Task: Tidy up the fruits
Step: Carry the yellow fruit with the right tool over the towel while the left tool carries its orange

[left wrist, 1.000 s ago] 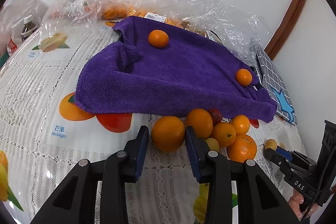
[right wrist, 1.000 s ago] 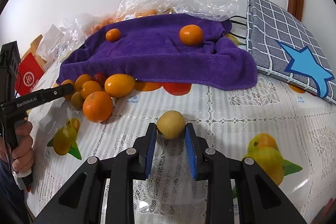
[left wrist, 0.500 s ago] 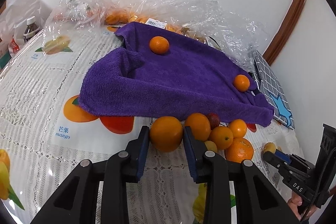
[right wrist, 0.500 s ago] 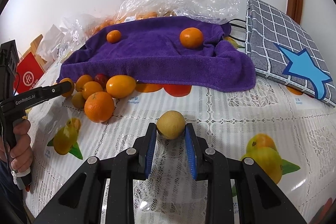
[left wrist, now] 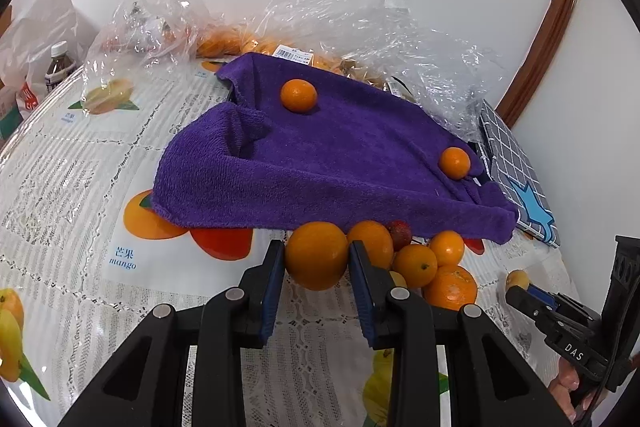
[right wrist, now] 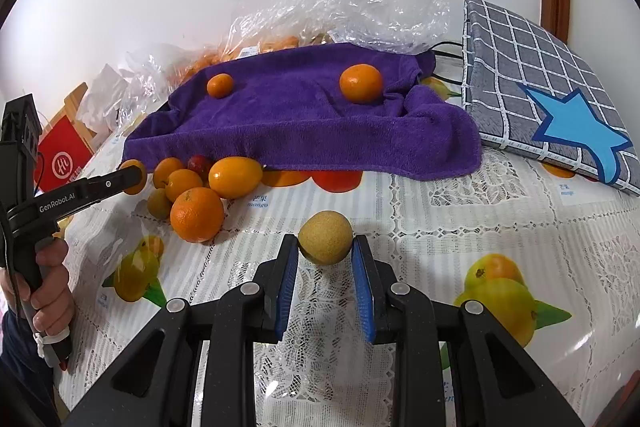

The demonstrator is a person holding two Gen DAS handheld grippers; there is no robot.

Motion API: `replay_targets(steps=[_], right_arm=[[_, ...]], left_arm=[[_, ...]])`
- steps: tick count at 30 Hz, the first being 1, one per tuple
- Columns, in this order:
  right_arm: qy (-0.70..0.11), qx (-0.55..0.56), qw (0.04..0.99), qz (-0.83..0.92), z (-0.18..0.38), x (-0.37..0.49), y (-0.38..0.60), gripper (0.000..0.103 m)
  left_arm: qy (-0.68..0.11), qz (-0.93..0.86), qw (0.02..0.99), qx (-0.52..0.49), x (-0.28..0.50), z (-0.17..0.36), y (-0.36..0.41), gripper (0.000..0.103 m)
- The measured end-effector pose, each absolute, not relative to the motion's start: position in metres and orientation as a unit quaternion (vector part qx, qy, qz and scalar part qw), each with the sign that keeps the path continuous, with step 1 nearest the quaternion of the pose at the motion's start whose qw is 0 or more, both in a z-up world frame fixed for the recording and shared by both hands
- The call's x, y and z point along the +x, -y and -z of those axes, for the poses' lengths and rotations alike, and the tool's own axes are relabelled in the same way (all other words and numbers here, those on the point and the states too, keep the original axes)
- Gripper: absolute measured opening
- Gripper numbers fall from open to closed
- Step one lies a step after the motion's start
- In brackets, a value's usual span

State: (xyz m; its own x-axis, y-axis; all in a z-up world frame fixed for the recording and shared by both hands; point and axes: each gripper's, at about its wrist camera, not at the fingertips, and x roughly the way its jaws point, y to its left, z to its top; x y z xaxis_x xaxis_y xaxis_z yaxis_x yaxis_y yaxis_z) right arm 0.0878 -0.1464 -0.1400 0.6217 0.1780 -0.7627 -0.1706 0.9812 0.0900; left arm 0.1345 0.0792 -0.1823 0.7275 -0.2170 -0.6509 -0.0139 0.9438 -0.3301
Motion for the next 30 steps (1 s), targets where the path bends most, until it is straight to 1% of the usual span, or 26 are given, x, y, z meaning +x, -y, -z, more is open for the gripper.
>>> replay_targets(steps=[14, 17, 24, 30], right_arm=[[-0.425, 0.024, 0.9, -0.099, 0.138, 0.091, 0.151, 0.028], [-0.431, 0.047, 0.895, -0.107, 0.136, 0.096, 0.154, 0.028], [-0.392, 0.019, 0.913, -0.113, 0.1, 0.11, 0.144, 0.028], [-0.365, -0.008, 0.924, -0.111, 0.078, 0.148, 0.138, 0.028]], left_arm=[[-0.335, 0.05, 0.926, -0.166, 0.127, 0.173, -0.084, 0.031], [-0.321, 0.044, 0.931, -0.169, 0.123, 0.169, -0.087, 0.031], [-0.297, 0.045, 0.934, -0.195, 0.123, 0.157, -0.098, 0.031], [-0.285, 0.032, 0.939, -0.19, 0.146, 0.133, -0.107, 0.031]])
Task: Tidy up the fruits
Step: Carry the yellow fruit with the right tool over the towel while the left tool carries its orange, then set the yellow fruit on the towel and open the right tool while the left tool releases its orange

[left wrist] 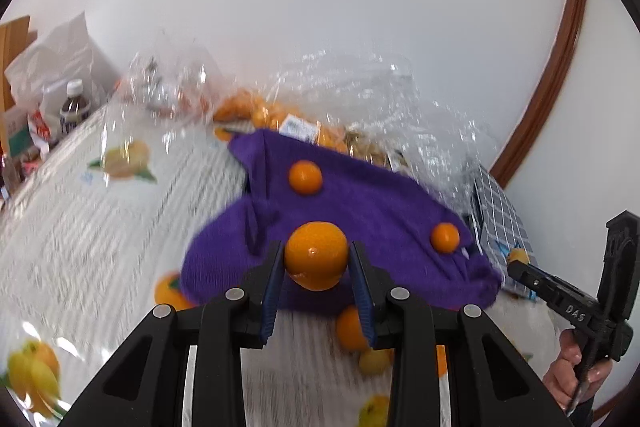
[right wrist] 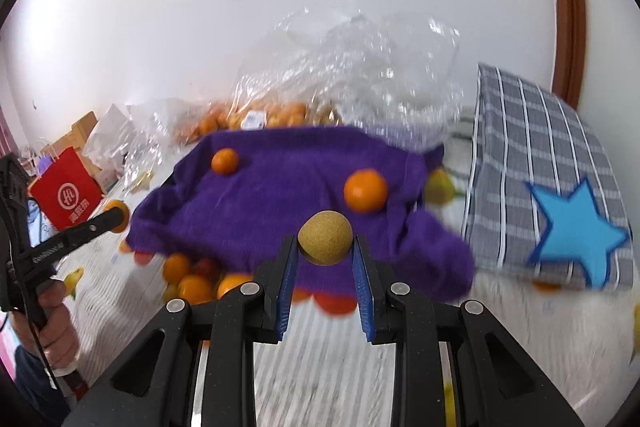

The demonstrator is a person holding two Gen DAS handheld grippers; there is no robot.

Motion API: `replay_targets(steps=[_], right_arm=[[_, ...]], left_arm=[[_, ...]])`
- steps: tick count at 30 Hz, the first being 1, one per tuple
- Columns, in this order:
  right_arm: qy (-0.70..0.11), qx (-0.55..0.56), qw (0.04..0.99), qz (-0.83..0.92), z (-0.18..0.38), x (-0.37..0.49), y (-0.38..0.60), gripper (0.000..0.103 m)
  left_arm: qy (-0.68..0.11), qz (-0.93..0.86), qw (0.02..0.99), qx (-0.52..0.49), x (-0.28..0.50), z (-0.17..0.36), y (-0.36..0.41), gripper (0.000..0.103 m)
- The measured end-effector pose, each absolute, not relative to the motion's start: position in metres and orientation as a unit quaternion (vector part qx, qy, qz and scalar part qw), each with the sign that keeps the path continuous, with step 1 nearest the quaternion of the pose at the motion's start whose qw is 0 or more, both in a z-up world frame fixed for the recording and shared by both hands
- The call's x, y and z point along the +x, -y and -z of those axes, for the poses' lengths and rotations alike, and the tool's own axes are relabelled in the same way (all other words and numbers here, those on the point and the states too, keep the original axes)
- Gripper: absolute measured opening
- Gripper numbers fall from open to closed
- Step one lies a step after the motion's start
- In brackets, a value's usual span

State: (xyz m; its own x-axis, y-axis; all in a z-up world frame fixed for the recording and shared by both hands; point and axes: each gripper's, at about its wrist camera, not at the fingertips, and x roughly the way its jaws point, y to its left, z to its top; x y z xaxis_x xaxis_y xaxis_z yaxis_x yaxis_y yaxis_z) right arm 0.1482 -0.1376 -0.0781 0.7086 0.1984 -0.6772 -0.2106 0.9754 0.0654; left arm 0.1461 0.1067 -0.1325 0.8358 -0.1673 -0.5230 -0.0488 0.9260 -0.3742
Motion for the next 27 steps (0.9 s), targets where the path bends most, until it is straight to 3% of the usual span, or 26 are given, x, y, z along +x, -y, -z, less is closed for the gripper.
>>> replay_targets(steps=[6, 13, 27], right_arm=[[-0.368, -0.028, 0.924, -0.106, 0.079, 0.197, 0.132, 0.028], [-0.402, -0.01, 0.909, -0.109, 0.109, 0.214, 0.144, 0.028], [-0.446, 0.024, 0.886, -0.125, 0.137, 0.225, 0.15, 0.028]], left_arm=[[-0.278, 0.021, 0.94, -0.195, 0.188, 0.117, -0.105, 0.031], [-0.314, 0.009, 0.929, -0.196, 0.245, 0.145, -0.089, 0.031], [-0.332, -0.021, 0.93, -0.159, 0.258, 0.168, -0.087, 0.031]])
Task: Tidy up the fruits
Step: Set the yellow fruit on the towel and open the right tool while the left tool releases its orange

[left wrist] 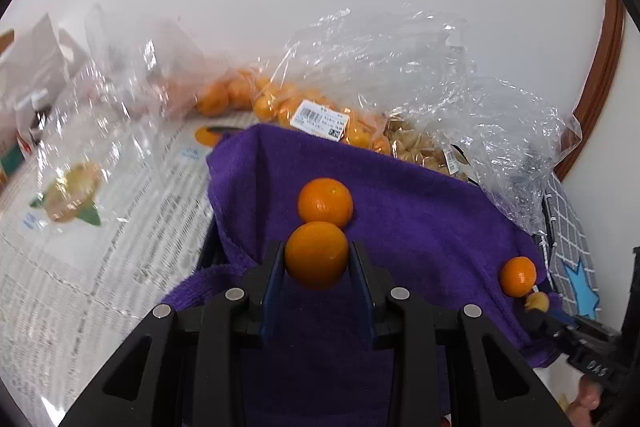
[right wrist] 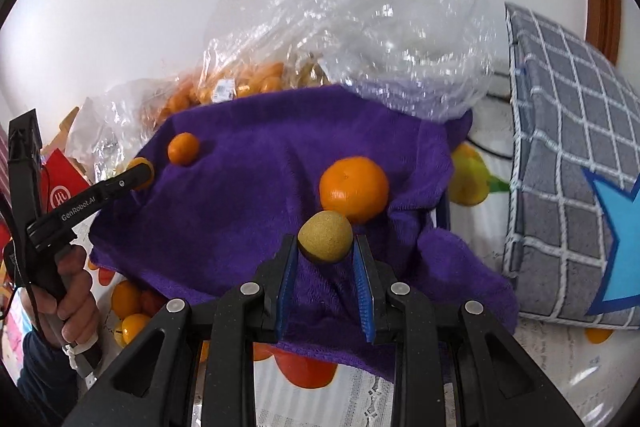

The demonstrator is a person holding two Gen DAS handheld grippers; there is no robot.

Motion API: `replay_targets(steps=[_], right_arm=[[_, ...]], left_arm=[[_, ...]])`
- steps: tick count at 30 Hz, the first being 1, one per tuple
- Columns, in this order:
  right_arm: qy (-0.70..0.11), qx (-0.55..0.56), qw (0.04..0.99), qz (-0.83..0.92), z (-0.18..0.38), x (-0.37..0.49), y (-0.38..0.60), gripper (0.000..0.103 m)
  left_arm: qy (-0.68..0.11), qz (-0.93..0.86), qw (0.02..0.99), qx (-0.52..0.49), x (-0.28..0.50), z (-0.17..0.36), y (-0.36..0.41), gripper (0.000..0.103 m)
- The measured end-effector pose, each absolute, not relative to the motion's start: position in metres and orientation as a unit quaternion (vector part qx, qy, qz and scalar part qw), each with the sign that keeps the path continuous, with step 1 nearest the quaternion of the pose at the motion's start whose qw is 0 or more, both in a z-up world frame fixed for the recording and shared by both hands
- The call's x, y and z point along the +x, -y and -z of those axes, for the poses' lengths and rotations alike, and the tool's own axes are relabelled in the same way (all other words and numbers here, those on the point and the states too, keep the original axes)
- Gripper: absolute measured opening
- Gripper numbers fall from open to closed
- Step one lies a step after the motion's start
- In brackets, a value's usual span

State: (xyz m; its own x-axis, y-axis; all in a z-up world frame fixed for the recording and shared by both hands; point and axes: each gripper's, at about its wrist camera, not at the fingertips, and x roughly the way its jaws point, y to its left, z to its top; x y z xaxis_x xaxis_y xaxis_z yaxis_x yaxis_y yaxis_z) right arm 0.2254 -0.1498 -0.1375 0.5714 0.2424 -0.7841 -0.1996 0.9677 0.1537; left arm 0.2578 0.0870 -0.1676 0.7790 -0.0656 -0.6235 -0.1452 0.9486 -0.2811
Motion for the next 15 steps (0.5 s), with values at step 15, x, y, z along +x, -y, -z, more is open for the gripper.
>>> replay_targets(steps=[15], right_arm=[[-0.441, -0.013, 0.891, -0.106, 0.144, 0.2252, 0.1392, 0.03]], left_arm=[[-0.333, -0.023, 0.932, -0.143, 0.2607, 0.1688, -0.0836, 0.031]])
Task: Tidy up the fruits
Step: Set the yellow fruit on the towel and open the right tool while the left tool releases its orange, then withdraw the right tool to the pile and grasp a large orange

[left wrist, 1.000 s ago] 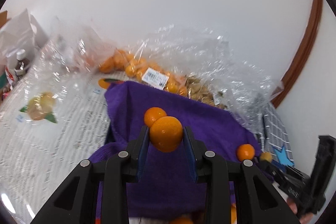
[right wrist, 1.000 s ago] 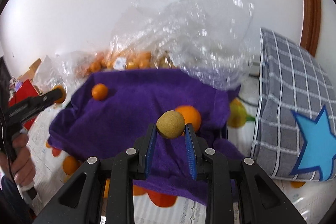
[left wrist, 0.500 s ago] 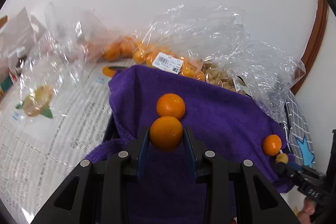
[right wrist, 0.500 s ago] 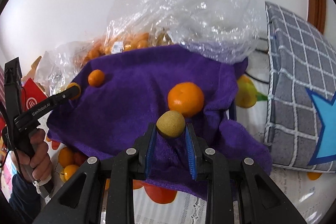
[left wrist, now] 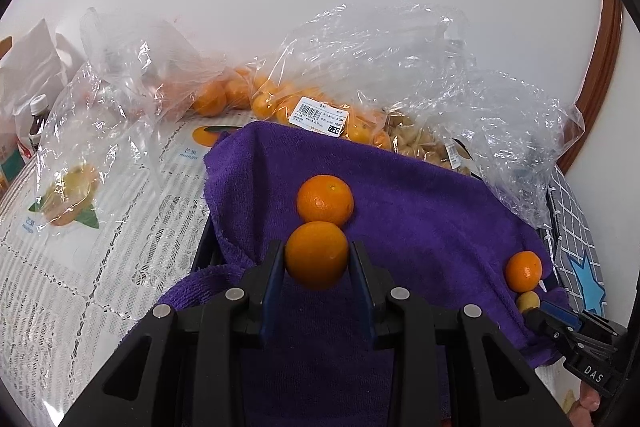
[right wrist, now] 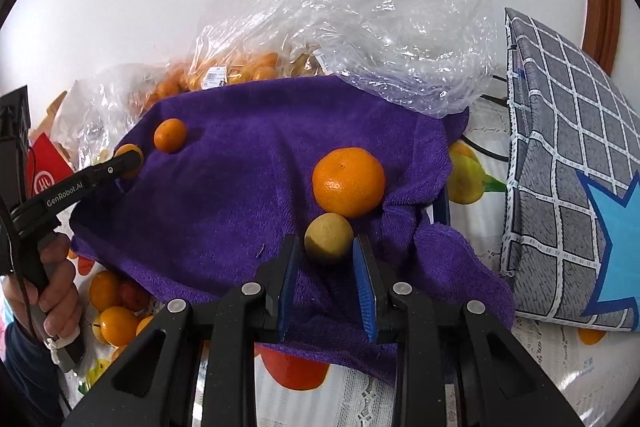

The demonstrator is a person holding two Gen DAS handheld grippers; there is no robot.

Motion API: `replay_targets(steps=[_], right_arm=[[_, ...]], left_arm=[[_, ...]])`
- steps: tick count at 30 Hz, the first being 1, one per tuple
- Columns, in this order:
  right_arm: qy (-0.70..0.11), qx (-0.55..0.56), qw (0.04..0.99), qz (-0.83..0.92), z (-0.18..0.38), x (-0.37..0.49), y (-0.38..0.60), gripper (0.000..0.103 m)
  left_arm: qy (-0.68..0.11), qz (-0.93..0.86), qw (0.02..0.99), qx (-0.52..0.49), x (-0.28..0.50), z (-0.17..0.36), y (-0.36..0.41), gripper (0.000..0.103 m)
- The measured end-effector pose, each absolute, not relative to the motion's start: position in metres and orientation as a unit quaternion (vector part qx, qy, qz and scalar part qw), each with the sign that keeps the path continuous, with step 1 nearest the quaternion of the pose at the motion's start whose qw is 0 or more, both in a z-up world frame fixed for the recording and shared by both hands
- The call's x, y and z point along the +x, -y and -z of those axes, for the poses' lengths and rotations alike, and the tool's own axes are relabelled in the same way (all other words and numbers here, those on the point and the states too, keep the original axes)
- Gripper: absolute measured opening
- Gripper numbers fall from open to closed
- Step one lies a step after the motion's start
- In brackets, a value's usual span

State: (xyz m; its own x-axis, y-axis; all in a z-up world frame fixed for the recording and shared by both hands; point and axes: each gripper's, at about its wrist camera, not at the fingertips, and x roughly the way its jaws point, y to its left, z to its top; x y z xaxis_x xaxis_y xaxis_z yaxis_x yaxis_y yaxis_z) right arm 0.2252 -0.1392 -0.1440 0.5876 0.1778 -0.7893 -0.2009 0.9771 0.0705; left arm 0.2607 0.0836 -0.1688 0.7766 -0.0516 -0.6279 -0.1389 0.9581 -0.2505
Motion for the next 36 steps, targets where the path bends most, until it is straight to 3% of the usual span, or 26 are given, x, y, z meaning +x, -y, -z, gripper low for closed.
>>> replay_targets(steps=[6, 9, 19, 27, 36], right_arm=[[-0.425, -0.008, 0.899, -0.107, 0.138, 0.222, 0.14, 0.049], [-0.409, -0.008, 0.906, -0.107, 0.134, 0.217, 0.141, 0.053], [-0.391, -0.021, 0.914, -0.107, 0.128, 0.206, 0.132, 0.053], [-0.358, -0.051, 0.926, -0.103, 0.117, 0.191, 0.121, 0.053], [-0.396, -0.021, 0.911, -0.112, 0.113, 0.156, 0.113, 0.054]], left_arm=[[-0.334, -0.023, 0.931, -0.143, 0.262, 0.169, -0.083, 0.031], [-0.333, -0.021, 0.932, -0.144, 0.261, 0.169, -0.084, 0.031], [-0.335, -0.017, 0.931, -0.146, 0.26, 0.168, -0.084, 0.046], [-0.33, -0.023, 0.931, -0.153, 0.256, 0.166, -0.085, 0.047], [-0.309, -0.015, 0.94, -0.143, 0.239, 0.156, -0.079, 0.049]])
